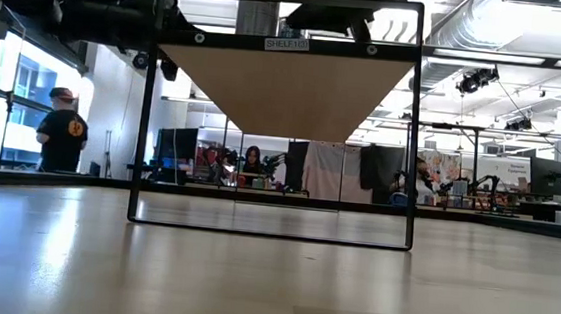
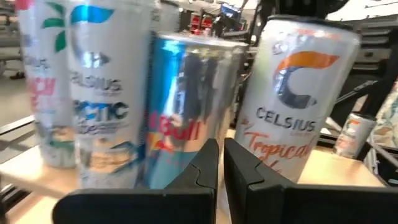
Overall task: Place canned beverage on shelf
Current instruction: Put the top white yellow soda can on the shelf
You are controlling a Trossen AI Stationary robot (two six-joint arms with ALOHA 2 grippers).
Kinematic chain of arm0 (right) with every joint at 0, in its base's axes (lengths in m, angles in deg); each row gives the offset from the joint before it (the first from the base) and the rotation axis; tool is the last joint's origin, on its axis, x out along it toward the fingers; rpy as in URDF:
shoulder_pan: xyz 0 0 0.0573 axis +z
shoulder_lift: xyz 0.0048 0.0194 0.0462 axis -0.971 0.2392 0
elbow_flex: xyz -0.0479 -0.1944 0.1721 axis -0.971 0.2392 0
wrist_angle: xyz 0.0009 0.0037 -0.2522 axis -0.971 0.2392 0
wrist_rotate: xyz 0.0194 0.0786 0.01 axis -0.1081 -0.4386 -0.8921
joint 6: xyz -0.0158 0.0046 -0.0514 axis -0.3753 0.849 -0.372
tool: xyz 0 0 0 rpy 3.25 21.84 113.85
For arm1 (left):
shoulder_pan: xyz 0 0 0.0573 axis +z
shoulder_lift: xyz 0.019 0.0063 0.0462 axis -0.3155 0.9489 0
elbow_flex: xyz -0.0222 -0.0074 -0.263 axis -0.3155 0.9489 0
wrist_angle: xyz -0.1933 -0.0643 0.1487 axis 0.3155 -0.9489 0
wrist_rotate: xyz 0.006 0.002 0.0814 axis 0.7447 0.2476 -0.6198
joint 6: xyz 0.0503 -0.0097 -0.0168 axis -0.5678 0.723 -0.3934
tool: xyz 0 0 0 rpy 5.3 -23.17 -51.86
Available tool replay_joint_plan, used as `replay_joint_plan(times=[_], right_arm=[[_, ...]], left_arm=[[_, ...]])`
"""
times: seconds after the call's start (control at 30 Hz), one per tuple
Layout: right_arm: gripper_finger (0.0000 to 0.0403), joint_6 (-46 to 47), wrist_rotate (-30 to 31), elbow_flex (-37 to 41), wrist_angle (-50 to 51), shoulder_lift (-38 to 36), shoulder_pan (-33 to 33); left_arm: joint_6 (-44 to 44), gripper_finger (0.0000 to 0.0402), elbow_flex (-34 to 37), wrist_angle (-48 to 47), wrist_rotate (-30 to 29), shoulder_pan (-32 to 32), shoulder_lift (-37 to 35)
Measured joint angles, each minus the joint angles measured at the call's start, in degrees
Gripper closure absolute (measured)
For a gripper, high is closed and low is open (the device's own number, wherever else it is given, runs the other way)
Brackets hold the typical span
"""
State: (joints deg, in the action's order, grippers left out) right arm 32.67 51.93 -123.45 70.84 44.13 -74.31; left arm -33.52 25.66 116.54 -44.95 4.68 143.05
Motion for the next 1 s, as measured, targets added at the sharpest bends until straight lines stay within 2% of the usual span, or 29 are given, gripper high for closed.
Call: replay_joint_plan(times=[0.13, 0.4, 0.87, 1.0], right_arm=[[0.0403, 1.22, -4.10, 0.02, -0.42, 0.39, 0.31], [0.0403, 2.20, -6.39, 0.02, -4.11, 3.35, 0.50], [0.0403, 0.64, -5.99, 0.02, -3.78, 4.87, -0.95], [0.0403, 0.45, -6.00, 0.02, -3.55, 4.87, -1.70]], left_arm=[[-1.22, 0.0401, 0.00, -2.98, -0.04, 0.92, -1.17], [-1.42, 0.0401, 0.02, -4.07, -0.04, 0.92, -1.16], [-0.36, 0.0401, 0.02, -4.07, -0.02, 0.84, -1.16], [0.11, 0.0401, 0.02, -4.07, 1.68, 0.75, -1.16]])
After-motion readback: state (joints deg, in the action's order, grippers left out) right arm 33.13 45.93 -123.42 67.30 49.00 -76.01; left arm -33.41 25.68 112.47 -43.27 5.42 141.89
